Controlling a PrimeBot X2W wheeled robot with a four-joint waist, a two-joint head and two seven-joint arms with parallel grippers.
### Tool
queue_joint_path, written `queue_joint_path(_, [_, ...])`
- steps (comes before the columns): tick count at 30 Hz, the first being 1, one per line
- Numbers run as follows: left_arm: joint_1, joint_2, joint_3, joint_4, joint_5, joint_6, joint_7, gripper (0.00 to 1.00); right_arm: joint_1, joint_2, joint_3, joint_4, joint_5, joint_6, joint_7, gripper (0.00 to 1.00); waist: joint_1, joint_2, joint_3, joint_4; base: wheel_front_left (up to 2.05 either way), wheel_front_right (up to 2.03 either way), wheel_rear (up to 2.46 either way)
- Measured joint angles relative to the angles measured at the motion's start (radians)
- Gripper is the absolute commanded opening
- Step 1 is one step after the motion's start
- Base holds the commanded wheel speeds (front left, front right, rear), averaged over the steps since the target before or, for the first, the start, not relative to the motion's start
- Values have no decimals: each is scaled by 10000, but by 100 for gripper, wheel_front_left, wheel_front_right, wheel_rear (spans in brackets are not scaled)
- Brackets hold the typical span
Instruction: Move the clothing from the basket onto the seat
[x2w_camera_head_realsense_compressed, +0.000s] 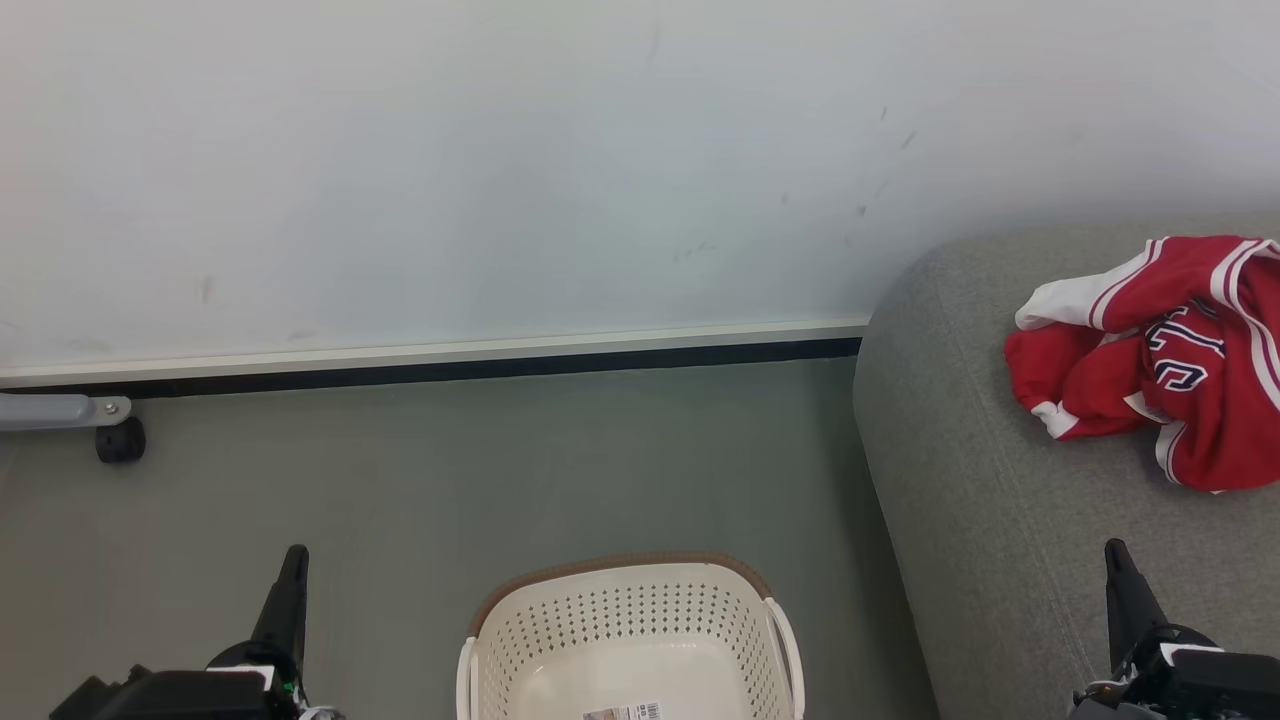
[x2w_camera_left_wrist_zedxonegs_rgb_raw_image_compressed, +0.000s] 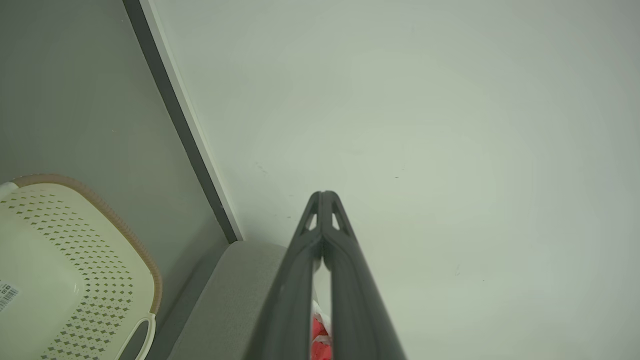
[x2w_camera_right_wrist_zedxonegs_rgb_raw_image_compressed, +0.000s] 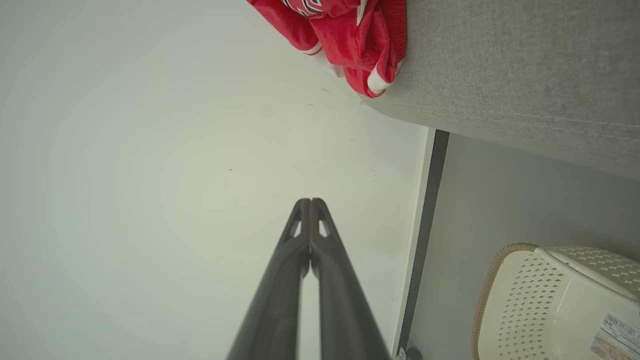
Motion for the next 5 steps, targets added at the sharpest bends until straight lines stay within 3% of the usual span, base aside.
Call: queue_joint_path(5, [0, 0, 0, 0, 0, 0, 0, 0, 0, 0, 0, 0, 0, 0, 0, 0, 0, 0, 0, 0, 0, 0, 0])
